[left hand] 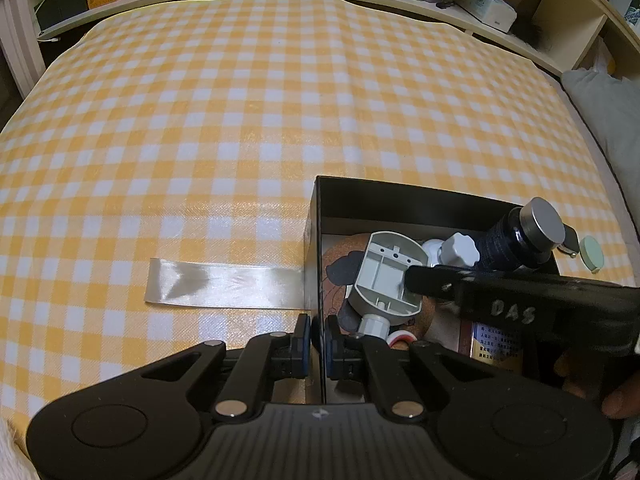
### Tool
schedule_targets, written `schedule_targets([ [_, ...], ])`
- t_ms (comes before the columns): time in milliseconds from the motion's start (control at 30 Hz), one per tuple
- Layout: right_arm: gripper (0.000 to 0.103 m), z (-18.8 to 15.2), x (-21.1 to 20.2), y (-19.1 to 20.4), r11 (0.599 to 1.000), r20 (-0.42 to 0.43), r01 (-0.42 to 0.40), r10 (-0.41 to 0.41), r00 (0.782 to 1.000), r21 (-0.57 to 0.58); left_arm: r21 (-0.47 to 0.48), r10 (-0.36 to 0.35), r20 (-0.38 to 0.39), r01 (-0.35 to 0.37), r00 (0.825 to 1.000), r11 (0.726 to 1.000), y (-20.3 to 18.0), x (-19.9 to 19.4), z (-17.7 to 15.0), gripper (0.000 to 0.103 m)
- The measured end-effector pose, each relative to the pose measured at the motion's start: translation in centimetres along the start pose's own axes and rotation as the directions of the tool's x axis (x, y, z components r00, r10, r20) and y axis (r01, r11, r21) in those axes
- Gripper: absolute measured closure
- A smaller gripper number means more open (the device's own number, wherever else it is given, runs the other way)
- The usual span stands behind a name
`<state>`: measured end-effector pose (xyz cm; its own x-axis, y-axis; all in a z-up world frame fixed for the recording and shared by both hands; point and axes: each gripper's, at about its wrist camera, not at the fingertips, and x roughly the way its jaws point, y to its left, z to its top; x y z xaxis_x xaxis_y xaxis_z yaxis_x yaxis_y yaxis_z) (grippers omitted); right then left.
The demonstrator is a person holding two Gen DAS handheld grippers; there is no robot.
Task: Organize rigid objects
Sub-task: 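Open the right tool to release the white tool beside the coaster and withdraw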
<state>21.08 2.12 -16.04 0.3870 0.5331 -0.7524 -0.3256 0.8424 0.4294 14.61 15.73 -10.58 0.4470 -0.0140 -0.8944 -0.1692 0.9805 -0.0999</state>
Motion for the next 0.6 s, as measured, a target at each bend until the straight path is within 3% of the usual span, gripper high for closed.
schedule_targets([
  [167, 0.078, -0.4, 1.2, 1.0, 1.000, 0.011, -0.014, 0.014, 1.000, -0.014, 0.001, 0.000, 0.001, 0.000, 1.000, 1.000, 0.0, 0.0, 0.0, 0.097],
  [367, 0.078, -0.6, 1.6, 1.6, 0.993, 0.019, -0.121, 0.121, 0.992, 0.008, 0.001, 0.000, 0.001, 0.000, 1.000, 1.000, 0.0, 0.0, 0.0, 0.097],
  [600, 0.078, -0.1, 0.5, 1.9, 0.997, 0.007, -0.078, 0.078, 0.997, -0.026, 0.000, -0.001, 0.000, 0.001, 1.000, 1.000, 0.0, 0.0, 0.1, 0.097],
])
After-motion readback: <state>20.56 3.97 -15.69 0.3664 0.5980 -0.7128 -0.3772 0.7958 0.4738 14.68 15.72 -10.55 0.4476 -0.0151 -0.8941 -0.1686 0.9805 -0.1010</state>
